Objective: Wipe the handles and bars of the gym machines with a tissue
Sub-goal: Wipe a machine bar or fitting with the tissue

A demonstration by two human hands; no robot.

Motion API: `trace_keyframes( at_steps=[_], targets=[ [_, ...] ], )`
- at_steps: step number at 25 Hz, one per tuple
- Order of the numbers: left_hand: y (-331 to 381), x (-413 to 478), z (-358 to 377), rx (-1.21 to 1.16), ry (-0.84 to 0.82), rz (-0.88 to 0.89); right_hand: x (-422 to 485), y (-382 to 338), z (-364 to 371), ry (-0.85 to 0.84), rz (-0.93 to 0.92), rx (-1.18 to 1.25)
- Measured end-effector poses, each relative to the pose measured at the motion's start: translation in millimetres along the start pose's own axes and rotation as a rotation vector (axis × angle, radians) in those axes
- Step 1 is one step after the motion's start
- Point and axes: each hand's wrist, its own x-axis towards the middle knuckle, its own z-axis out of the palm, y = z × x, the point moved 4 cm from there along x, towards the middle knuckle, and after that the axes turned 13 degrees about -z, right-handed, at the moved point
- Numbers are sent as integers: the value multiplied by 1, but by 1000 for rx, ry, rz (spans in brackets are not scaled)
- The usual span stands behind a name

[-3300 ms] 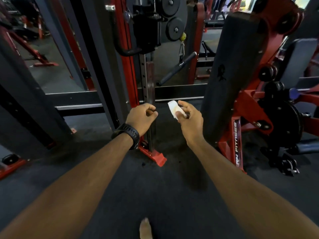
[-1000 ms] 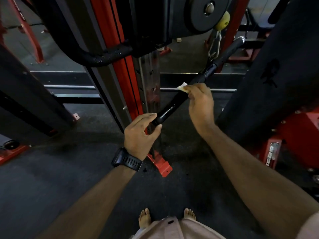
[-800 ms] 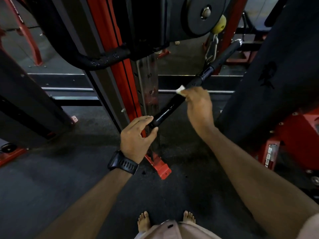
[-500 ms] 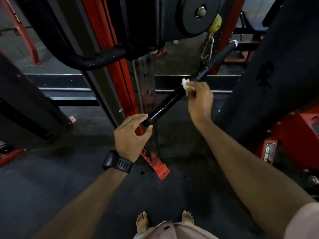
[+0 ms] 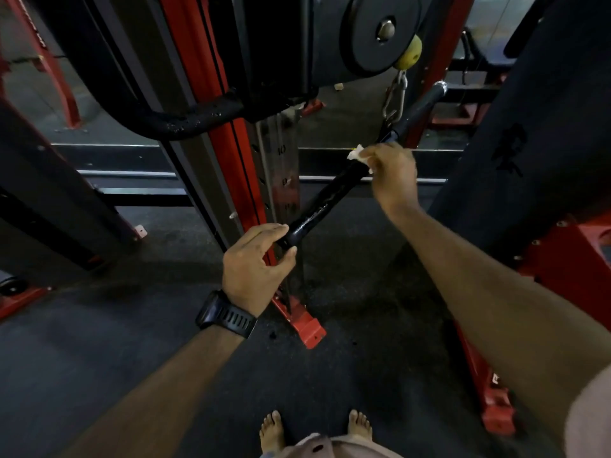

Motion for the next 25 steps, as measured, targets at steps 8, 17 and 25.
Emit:
trace_keyframes(
  at_steps=[8, 17, 25],
  targets=[
    [2, -3, 1, 6, -13, 14, 4, -36, 4, -223, -227, -46],
    [2, -2, 0, 49, -3, 26, -8, -84, 10, -488, -532, 37],
    [4, -4, 5, 16, -69, 18, -41, -84, 10, -222, -384, 50]
  ],
)
